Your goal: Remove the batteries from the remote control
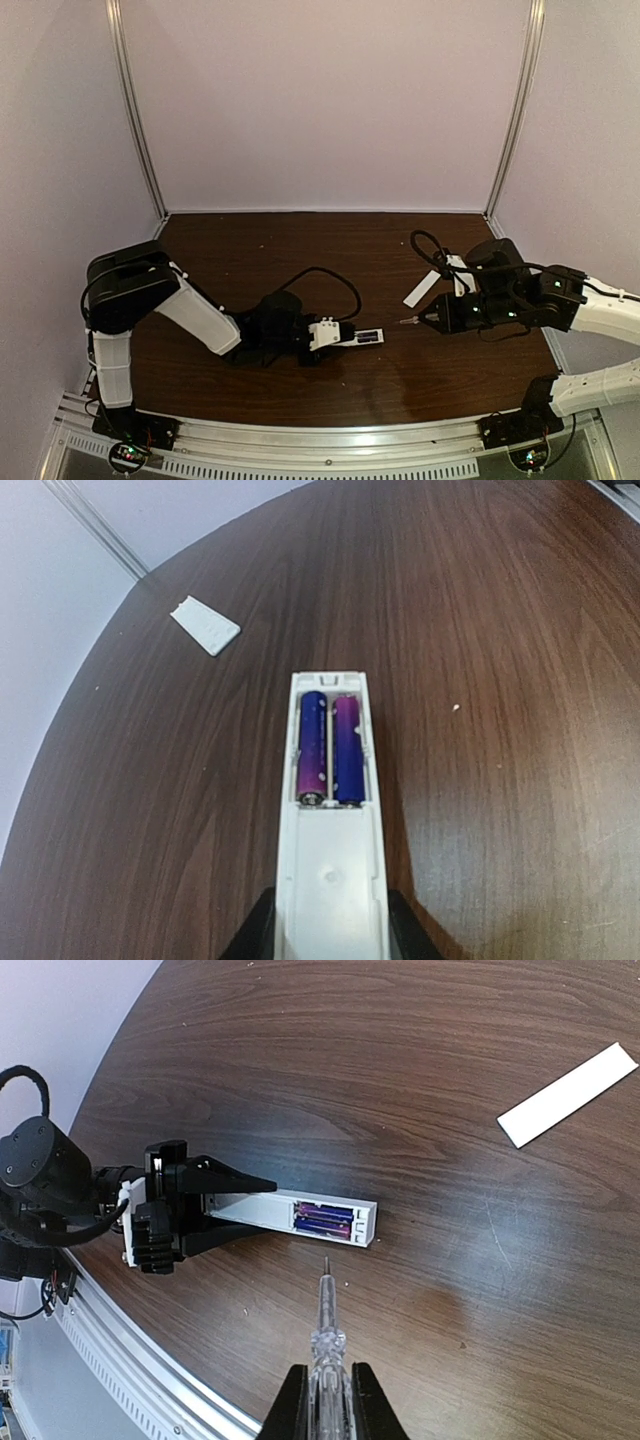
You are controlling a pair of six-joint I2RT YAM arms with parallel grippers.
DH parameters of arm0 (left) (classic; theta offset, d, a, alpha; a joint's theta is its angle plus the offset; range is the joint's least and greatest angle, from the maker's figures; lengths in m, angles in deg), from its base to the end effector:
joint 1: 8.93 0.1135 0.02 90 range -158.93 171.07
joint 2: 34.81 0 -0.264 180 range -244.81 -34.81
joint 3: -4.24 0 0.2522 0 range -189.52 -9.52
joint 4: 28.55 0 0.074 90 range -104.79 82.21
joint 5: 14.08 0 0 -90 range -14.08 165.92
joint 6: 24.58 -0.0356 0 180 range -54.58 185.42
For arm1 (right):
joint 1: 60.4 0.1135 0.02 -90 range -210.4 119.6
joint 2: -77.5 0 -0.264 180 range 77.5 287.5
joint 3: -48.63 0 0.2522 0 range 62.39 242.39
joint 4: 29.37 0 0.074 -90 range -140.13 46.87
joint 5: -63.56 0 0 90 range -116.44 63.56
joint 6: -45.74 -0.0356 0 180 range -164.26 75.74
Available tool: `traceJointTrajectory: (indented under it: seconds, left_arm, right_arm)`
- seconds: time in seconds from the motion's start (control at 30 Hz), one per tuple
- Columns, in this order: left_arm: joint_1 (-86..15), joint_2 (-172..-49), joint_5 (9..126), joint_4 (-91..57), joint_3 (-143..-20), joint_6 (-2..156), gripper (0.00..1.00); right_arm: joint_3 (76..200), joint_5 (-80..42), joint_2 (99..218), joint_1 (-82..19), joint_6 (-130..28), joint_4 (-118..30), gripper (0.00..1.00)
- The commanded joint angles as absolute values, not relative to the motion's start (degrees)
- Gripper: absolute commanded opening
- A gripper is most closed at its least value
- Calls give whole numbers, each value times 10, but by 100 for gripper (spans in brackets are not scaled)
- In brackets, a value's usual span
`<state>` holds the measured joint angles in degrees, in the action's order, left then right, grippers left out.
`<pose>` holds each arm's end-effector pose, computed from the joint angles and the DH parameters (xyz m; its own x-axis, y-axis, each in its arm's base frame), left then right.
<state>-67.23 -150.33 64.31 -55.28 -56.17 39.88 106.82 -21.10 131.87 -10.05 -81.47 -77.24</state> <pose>0.1903 -0.3218 0.0931 0.1741 0.5219 -0.8351 0.9436 0.1541 0.2930 0.1228 0.1534 0.2688 -0.8428 -0.0733 -0.5333 -0.3762 0.7887 0.4862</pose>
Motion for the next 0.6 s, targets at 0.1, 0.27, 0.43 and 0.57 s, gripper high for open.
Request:
traceJointTrajectory:
  seconds: [0.1, 0.27, 0.43, 0.57]
  left_arm:
    - [-678, -1489, 701, -623, -549, 374, 0]
    - [-679, -1491, 716, -637, -550, 387, 0]
    - [-678, -1496, 722, -636, -550, 381, 0]
    - [-679, -1498, 706, -628, -551, 374, 0]
  right_arm:
    - [1068, -206, 1331, -104, -802, -751, 0]
    - [1057, -208, 1342, -103, -798, -737, 0]
    - [1048, -227, 1343, -102, -803, -731, 0]
    - [1039, -238, 1345, -100, -810, -717, 0]
